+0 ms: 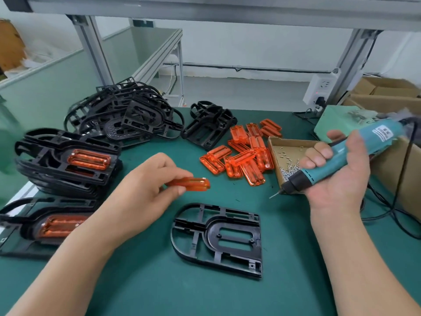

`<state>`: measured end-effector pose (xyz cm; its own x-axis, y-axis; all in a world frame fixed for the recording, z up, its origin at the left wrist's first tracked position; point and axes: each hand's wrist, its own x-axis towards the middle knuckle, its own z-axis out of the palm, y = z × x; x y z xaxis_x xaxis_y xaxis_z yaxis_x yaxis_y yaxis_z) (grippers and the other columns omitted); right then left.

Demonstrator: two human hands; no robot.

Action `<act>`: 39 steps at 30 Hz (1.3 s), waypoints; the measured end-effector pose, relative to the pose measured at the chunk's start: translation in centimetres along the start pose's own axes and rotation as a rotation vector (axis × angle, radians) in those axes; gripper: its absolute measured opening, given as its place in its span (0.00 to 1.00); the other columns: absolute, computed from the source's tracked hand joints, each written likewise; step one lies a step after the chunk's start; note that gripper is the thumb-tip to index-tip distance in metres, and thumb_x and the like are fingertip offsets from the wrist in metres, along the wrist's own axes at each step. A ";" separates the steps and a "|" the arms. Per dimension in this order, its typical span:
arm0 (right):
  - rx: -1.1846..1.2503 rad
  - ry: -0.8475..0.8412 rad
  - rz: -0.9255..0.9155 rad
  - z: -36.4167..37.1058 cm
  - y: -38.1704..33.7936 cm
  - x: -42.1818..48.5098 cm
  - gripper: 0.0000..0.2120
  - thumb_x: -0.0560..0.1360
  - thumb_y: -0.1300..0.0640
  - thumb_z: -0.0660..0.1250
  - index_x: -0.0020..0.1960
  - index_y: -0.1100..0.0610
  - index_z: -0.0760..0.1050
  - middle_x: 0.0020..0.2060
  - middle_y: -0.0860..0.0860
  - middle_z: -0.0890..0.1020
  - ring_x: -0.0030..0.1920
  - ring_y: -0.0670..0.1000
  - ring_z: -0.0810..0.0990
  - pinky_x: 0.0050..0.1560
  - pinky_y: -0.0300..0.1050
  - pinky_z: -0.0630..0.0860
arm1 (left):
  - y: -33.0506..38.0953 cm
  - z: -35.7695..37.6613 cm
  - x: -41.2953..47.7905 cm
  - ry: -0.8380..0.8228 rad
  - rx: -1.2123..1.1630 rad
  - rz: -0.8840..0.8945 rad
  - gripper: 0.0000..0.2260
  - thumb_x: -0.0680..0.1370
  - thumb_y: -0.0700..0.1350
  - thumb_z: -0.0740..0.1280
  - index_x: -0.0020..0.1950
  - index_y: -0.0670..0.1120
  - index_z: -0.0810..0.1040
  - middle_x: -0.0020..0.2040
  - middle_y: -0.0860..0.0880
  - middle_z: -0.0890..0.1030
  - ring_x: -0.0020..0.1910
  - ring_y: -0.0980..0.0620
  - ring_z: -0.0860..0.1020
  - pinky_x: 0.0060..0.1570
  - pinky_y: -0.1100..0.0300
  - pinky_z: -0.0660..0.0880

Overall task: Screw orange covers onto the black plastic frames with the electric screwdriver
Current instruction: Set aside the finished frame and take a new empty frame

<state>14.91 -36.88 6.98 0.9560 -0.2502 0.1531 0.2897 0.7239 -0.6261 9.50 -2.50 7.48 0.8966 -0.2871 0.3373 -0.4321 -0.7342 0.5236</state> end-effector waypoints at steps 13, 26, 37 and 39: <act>-0.012 0.007 0.011 0.1 0.1 0.1 0.12 0.83 0.45 0.64 0.51 0.54 0.76 0.33 0.48 0.68 0.31 0.46 0.66 0.33 0.40 0.68 | 6.3 2.2 0.1 -0.550 -0.891 -0.224 0.13 0.81 0.47 0.72 0.65 0.56 0.85 0.49 0.46 0.88 0.50 0.52 0.86 0.45 0.60 0.83; -0.011 -0.010 0.024 0.3 0.2 0.0 0.12 0.83 0.45 0.64 0.51 0.54 0.76 0.33 0.47 0.68 0.30 0.46 0.67 0.33 0.40 0.69 | 5.4 2.3 2.5 -0.586 -0.984 -0.307 0.13 0.81 0.47 0.69 0.64 0.52 0.86 0.54 0.41 0.87 0.51 0.43 0.87 0.48 0.59 0.84; -0.030 -0.059 0.057 0.6 0.0 -0.3 0.14 0.84 0.44 0.61 0.52 0.54 0.76 0.33 0.47 0.69 0.30 0.45 0.67 0.32 0.39 0.69 | 4.9 3.2 2.2 -0.445 -1.026 -0.344 0.10 0.80 0.45 0.70 0.60 0.48 0.87 0.52 0.38 0.86 0.47 0.47 0.86 0.42 0.59 0.83; -0.042 -0.089 0.071 0.8 0.0 -0.3 0.15 0.85 0.44 0.60 0.52 0.54 0.76 0.32 0.46 0.69 0.29 0.45 0.68 0.31 0.39 0.69 | 4.7 3.1 2.3 -0.392 -1.059 -0.369 0.09 0.79 0.44 0.71 0.58 0.47 0.87 0.52 0.40 0.86 0.48 0.45 0.87 0.42 0.59 0.84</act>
<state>14.63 -36.30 7.53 0.9749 -0.1397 0.1734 0.2207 0.7100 -0.6688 9.81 -8.52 8.30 0.8725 -0.4694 -0.1357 0.1585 0.0093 0.9873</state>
